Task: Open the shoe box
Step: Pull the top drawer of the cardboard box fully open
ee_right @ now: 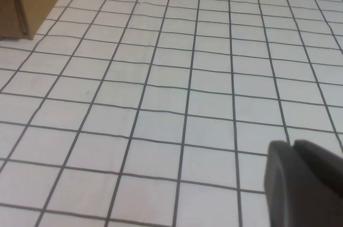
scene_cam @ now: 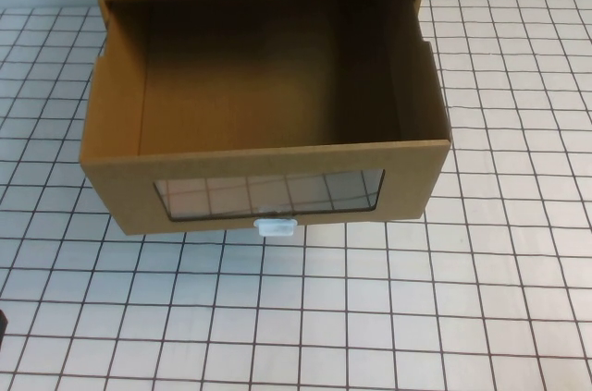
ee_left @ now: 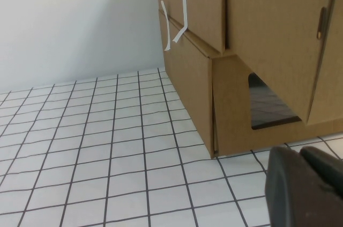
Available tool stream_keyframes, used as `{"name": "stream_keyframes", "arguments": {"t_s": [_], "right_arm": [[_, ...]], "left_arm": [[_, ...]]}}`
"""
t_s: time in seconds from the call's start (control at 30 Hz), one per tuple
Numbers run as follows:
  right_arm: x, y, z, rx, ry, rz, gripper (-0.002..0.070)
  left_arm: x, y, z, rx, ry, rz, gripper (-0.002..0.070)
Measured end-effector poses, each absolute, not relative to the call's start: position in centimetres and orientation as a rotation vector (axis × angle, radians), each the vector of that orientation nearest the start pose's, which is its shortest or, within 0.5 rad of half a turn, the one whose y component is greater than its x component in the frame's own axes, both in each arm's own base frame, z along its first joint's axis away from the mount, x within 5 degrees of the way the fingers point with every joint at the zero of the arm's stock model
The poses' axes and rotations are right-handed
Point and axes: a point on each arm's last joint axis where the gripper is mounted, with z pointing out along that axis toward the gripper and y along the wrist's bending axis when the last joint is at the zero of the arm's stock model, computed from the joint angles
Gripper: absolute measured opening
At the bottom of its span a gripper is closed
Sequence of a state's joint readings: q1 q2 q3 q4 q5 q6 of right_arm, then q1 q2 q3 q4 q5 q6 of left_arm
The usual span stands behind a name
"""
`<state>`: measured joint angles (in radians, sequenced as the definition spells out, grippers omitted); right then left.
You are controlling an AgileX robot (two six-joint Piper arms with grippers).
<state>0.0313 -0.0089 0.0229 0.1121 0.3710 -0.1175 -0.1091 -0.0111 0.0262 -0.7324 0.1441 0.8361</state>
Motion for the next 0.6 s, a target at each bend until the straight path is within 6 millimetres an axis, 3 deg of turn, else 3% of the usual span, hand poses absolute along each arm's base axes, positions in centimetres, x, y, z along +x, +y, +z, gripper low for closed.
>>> {"name": "stream_keyframes", "arguments": {"t_s": [0.6], "right_arm": [[5.25,0.54,17.28,-0.071,1.866,0.050,-0.0013]], "left_arm": [[5.57,-0.97,19.23,0.241,1.619,0.000,-0.0002]]}}
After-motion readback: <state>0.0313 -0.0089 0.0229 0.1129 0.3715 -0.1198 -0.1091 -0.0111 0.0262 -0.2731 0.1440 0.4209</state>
